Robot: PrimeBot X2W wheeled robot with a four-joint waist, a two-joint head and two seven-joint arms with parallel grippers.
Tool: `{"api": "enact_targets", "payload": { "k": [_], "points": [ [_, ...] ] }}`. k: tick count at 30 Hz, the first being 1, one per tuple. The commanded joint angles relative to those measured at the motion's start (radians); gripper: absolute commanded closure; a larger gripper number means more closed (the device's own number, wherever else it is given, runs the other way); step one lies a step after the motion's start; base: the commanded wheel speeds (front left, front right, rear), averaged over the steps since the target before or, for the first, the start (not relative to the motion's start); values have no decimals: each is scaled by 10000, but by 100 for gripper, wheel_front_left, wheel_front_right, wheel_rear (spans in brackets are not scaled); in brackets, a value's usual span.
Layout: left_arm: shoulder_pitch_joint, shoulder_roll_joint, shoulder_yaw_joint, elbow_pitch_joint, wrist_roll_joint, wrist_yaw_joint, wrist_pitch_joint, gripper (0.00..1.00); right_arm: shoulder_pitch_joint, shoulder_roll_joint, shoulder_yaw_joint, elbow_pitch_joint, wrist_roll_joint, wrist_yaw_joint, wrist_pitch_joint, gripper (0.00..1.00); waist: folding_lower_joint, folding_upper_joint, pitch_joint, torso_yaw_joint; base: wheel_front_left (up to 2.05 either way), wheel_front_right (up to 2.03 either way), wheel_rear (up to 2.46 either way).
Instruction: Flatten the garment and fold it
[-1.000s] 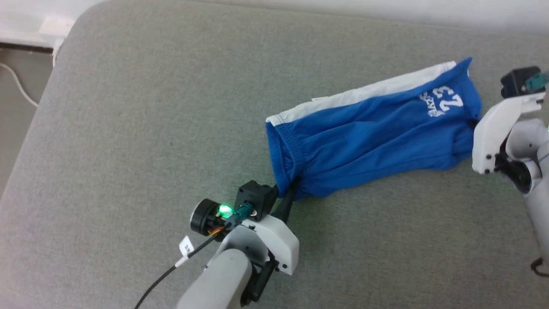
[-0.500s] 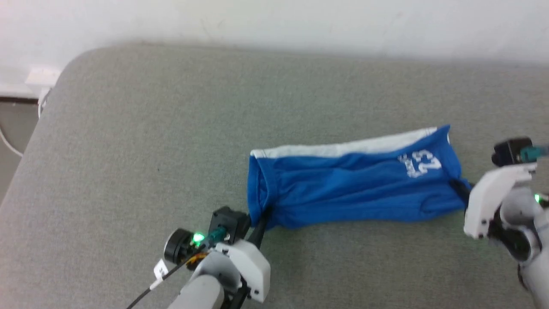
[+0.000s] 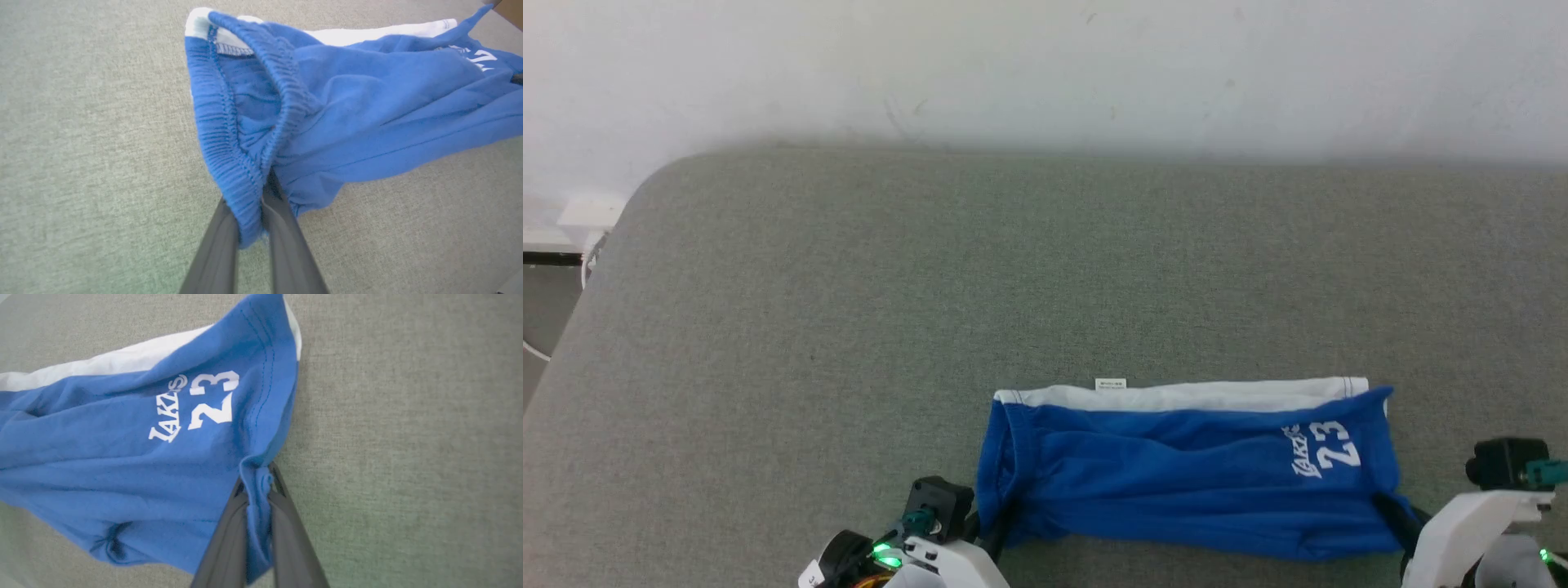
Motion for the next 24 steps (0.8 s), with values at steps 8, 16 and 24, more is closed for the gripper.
{"api": "enact_targets", "payload": {
  "k": [8,16,24],
  "points": [
    [135,10,-113,686,-232,-146,154,100,525,743,-390,-104,-1002,-21,-251,100,2,-1,123,-66,0,0,0],
    [-74,-148,-212,1305,-320,-299,-23,0,319,727,-288,448,-1528,-21,-704,85,2,-1,140,-8,0,0,0],
    [-75,-183,43,1247,-693,-441,-522,0,230,552,-506,-169,-1238,-21,-924,0,2,-1,-329,154,0,0,0]
  ]
}}
